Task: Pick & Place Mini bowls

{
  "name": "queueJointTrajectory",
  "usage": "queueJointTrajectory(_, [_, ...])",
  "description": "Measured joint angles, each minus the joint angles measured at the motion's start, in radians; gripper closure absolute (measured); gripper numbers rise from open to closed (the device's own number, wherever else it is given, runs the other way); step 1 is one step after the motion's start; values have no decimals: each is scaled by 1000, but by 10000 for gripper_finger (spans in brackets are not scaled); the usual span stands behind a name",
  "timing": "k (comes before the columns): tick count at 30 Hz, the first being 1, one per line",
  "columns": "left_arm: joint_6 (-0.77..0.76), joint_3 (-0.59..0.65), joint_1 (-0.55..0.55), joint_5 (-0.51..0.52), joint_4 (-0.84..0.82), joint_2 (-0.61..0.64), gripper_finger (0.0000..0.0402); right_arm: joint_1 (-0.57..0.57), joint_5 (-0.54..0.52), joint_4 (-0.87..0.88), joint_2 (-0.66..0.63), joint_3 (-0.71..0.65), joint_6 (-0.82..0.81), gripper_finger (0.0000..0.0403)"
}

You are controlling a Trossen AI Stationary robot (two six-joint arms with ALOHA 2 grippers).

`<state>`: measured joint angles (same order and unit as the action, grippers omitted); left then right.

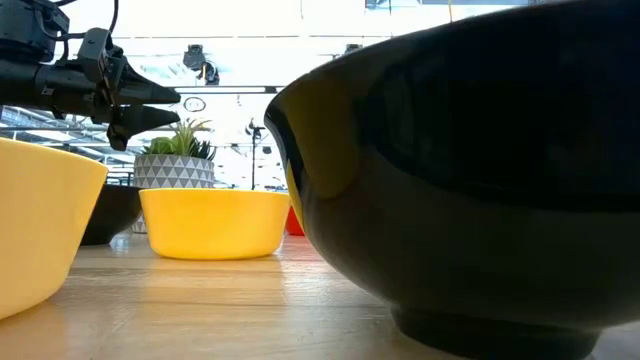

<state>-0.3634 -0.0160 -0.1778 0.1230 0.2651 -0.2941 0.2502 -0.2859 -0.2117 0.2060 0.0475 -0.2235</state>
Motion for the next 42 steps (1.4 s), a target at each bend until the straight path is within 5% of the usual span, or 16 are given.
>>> queueJointTrajectory(27, [0, 0, 0, 0, 0, 0, 204, 0, -80, -79, 19, 0, 53, 275])
queueJointTrajectory(42, [0, 0, 0, 0, 0, 0, 204, -2, -158, -191, 213, 68, 103, 275])
